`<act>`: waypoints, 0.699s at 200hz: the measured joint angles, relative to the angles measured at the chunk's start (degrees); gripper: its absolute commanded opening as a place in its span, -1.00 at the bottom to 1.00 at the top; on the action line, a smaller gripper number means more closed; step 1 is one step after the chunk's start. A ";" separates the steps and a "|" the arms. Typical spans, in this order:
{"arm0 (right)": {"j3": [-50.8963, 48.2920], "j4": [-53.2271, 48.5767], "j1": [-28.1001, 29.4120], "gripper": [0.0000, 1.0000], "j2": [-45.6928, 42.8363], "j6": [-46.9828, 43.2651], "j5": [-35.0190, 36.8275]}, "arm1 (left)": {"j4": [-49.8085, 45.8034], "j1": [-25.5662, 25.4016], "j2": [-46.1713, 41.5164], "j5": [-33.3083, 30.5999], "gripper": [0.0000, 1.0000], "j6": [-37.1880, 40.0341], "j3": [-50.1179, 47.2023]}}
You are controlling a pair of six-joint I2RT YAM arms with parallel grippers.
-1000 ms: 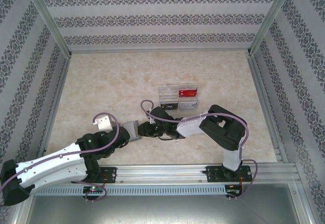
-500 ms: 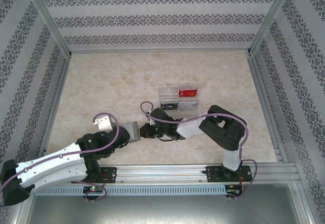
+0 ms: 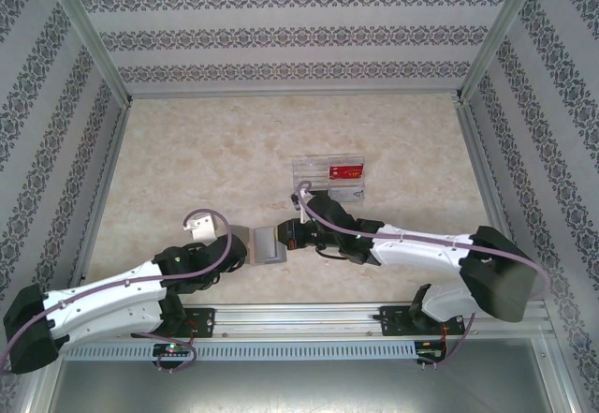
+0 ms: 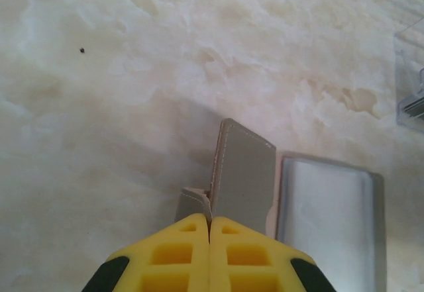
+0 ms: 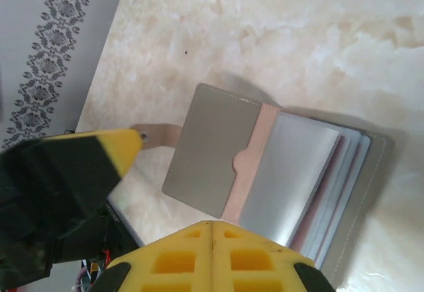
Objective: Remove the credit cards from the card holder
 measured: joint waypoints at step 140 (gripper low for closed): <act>-0.63 0.26 -1.66 -0.38 16.37 -1.53 1.49 | 1.14 0.00 4.15 1.18 -1.00 0.55 0.00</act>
